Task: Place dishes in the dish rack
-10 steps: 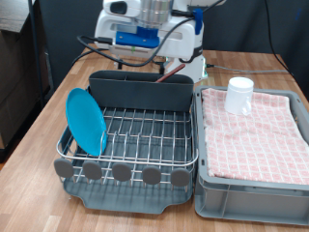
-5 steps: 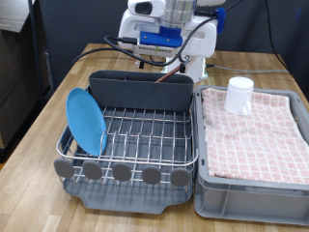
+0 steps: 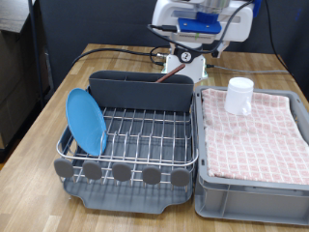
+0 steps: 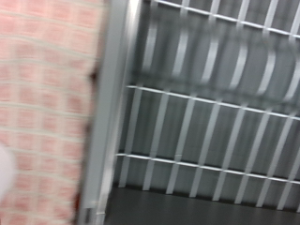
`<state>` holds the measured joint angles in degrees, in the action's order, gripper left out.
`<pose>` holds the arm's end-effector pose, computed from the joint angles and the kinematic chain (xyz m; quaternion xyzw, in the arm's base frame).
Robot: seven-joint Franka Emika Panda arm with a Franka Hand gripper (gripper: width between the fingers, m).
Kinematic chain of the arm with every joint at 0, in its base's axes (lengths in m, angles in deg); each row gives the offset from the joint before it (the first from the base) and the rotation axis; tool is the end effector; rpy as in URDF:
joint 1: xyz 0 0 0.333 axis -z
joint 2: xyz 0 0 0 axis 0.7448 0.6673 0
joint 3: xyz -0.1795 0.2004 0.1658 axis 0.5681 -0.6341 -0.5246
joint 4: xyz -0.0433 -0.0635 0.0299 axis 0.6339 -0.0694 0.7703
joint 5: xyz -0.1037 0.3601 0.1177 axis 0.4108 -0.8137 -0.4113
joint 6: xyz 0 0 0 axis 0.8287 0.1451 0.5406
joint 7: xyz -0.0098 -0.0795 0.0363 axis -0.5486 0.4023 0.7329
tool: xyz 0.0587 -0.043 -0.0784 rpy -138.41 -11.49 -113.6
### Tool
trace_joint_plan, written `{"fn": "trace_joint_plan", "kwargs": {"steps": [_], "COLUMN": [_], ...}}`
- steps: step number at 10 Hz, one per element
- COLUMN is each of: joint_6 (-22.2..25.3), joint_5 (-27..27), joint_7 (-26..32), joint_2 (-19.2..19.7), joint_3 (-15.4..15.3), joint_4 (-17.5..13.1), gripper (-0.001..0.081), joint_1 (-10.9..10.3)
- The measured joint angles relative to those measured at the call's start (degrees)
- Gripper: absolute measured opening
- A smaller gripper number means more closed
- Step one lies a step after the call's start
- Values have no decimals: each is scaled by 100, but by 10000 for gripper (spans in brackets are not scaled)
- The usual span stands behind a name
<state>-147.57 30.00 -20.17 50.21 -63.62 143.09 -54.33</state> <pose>0.4916 0.0342 0.4270 0.9602 -0.2699 -0.0029 0.0722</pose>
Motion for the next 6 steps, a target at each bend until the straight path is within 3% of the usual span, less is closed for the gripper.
{"fn": "trace_joint_plan", "kwargs": {"steps": [6], "joint_6": [153], "joint_5": [-312], "joint_7": [-1040], "joint_2": [-279], "joint_3": [-721], "joint_4": [69], "gripper": [803], "joint_1": [-491]}}
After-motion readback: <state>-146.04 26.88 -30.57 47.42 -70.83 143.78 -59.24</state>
